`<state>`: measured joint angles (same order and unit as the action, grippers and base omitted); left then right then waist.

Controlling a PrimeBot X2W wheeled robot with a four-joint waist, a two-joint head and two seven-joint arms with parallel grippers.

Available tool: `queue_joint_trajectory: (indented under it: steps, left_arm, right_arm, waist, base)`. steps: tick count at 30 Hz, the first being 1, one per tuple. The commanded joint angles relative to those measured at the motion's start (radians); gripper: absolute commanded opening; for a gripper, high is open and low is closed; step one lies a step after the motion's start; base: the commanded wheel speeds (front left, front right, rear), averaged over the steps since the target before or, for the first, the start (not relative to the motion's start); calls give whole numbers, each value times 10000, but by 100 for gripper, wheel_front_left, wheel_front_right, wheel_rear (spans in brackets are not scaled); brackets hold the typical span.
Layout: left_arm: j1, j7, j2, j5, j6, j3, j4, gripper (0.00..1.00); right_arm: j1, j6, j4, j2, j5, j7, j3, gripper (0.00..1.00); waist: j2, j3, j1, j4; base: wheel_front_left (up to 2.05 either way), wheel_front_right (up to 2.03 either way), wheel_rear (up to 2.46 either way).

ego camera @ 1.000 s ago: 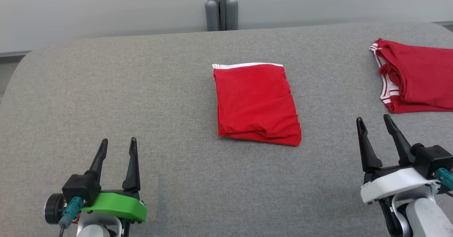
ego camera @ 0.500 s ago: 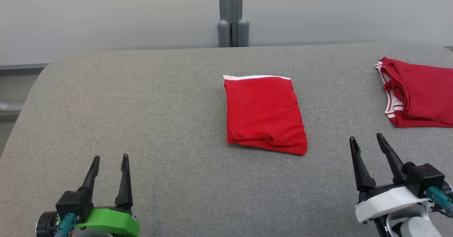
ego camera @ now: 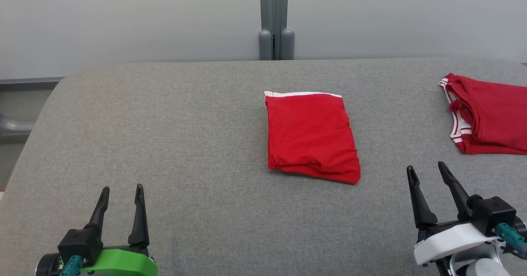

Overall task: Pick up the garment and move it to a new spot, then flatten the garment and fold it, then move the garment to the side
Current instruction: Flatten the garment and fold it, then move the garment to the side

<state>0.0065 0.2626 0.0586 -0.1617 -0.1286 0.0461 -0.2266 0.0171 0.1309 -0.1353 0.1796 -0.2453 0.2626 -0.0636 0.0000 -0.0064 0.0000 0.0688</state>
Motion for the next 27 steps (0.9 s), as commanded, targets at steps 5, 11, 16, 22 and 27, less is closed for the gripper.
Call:
queue_joint_trajectory:
  steps: [5, 11, 16, 22, 27]
  left_arm:
    - [167, 20, 20, 122, 2, 15, 117, 100]
    - [239, 20, 10, 139, 39, 52, 206, 100]
    - [289, 20, 4, 146, 45, 73, 257, 100]
    - [294, 20, -2, 155, 46, 44, 341, 100]
    - [298, 20, -9, 145, 55, 55, 368, 100]
  right_arm:
    - [152, -3, 47, -25, 62, 26, 79, 100]
    - [190, -5, 27, -45, 91, 26, 93, 100]
    - [204, -3, 22, -41, 123, 26, 103, 100]
    - [178, -3, 17, -43, 136, 26, 115, 100]
    - [159, -3, -43, -30, 118, 26, 129, 100]
  waist:
    - [0, -7, 0, 38]
    - [0, 9, 0, 57]
    - [0, 21, 0, 78]
    - [0, 57, 0, 100]
    - [0, 64, 0, 111]
  base:
    - [0, 0, 0]
    - [0, 0, 0]
    - [0, 0, 0]
    - [0, 0, 0]
    - [0, 0, 0]
